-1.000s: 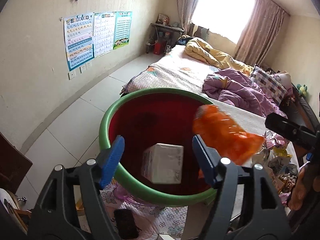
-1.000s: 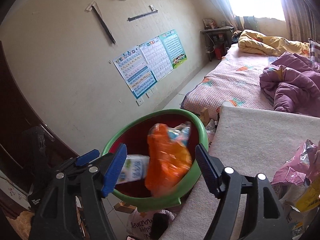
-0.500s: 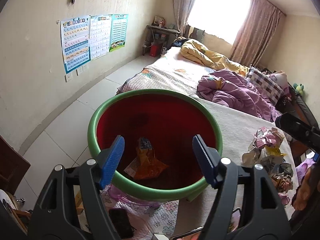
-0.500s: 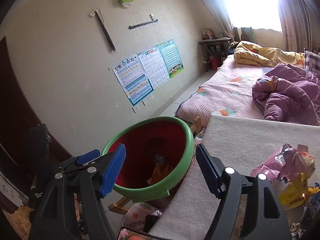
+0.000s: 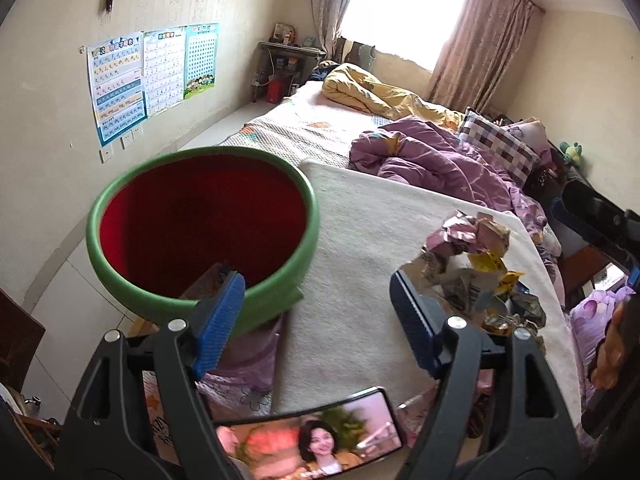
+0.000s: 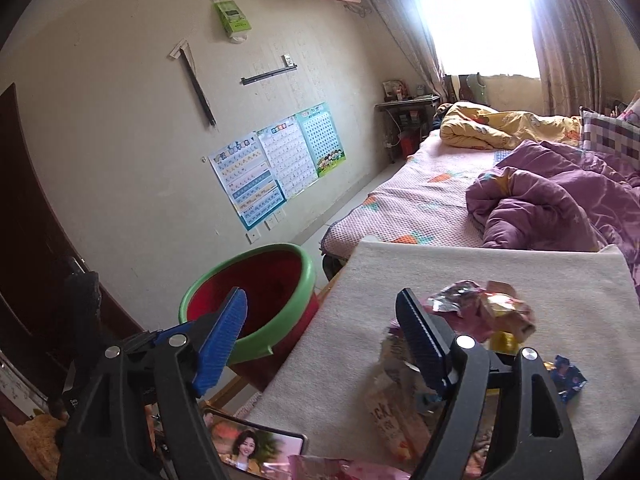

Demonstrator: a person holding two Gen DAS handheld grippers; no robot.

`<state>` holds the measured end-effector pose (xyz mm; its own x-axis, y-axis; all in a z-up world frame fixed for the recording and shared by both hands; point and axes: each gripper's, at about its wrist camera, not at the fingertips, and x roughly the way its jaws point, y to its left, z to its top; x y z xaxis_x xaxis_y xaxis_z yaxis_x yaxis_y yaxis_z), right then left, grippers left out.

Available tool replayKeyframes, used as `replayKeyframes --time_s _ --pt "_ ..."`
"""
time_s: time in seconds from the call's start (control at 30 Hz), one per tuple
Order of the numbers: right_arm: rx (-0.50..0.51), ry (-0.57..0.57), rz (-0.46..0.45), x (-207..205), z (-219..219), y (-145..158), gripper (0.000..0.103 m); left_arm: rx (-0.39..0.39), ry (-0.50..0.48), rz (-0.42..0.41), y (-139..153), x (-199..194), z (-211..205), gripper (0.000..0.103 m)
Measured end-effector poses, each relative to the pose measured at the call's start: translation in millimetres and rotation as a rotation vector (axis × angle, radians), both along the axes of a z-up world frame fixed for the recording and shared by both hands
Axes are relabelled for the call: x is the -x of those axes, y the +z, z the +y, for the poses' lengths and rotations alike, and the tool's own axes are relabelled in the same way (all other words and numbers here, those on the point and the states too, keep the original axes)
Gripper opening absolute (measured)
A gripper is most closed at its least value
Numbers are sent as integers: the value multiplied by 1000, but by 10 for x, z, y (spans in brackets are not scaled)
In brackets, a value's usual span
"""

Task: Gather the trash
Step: 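Move both open grippers back over the wrapper pile on the mat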

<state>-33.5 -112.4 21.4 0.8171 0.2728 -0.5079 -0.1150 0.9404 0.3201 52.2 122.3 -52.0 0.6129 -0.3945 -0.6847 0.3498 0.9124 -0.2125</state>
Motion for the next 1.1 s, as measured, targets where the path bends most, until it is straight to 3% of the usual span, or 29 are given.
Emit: replayKeyframes --time_s 0.13,0.43,0.63,0.73,1.1 --pt "3 -39 36 234 -401 -146 75 4 -73 32 -100 286 -333 79" --pt "-14 -83 178 686 -1000 -710 75 -96 -235 161 -558 770 -1067 81" --pt "-33 -88 222 846 -1179 -878 75 -89 -270 242 -774 921 -1461 81" --pt "-47 -82 234 854 -1212 -925 75 -82 -281 238 -782 930 -1627 81" --pt "-65 -29 256 740 -1210 -989 75 -120 -261 270 -733 1004 -1556 81"
